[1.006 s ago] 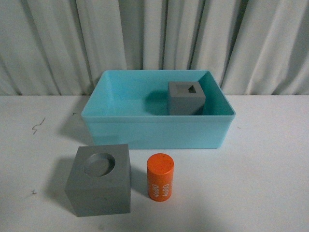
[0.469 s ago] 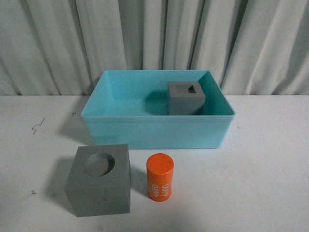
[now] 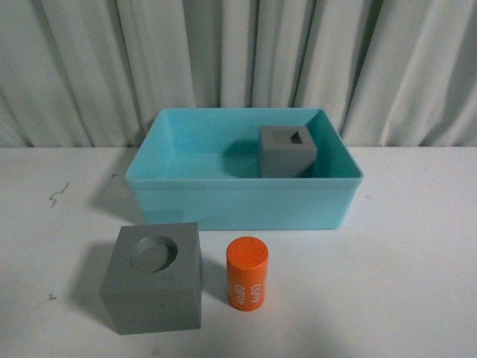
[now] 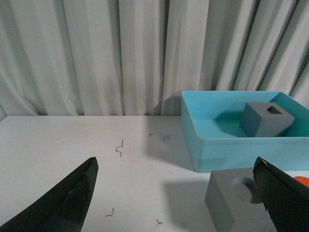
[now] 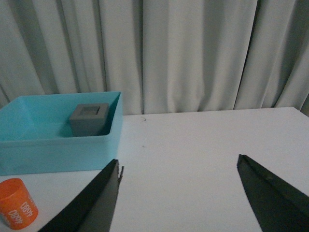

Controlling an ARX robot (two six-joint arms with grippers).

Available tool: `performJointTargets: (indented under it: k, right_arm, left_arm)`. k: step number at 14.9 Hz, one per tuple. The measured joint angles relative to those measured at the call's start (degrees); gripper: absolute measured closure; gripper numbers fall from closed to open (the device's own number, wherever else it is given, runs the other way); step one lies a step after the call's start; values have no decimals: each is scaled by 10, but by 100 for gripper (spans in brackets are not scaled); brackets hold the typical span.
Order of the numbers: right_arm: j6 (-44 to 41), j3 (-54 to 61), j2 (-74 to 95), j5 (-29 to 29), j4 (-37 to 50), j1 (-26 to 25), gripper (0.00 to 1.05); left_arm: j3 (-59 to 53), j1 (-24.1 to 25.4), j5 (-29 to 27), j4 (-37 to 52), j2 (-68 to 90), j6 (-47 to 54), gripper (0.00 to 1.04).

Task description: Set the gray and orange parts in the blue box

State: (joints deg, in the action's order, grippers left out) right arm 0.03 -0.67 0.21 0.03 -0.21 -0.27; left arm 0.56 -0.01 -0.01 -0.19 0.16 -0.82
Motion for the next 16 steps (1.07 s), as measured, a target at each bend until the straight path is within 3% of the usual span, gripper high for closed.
performJointTargets:
  k: [2, 3, 5, 6, 7, 9, 13, 16]
  right_arm:
    - [0, 0, 0, 0, 0, 0, 10]
    - [0, 0, 0, 0, 0, 0, 5]
    - [0, 0, 0, 0, 0, 0, 6]
    - [0, 0, 0, 1, -1, 0, 6]
    - [0, 0, 0, -1, 0, 0, 6]
    - [0, 0, 0, 0, 0, 0, 6]
    - [0, 0, 0, 0, 0, 0, 6]
    - [0, 0, 0, 0, 0, 0, 6]
  left_arm:
    - [0, 0, 0, 0, 0, 0, 7]
    - [0, 0, 0, 0, 0, 0, 7]
    - [4, -2, -5, -22, 5, -4, 7]
    - [72, -35, -53, -173, 99, -43, 7]
    - [144, -78, -84, -250, 241, -89, 7]
    - [204, -152, -109, -202, 417, -155, 7]
    - [282, -258, -133, -60, 683, -193, 7]
    - [327, -279, -136, -10, 790, -197, 7]
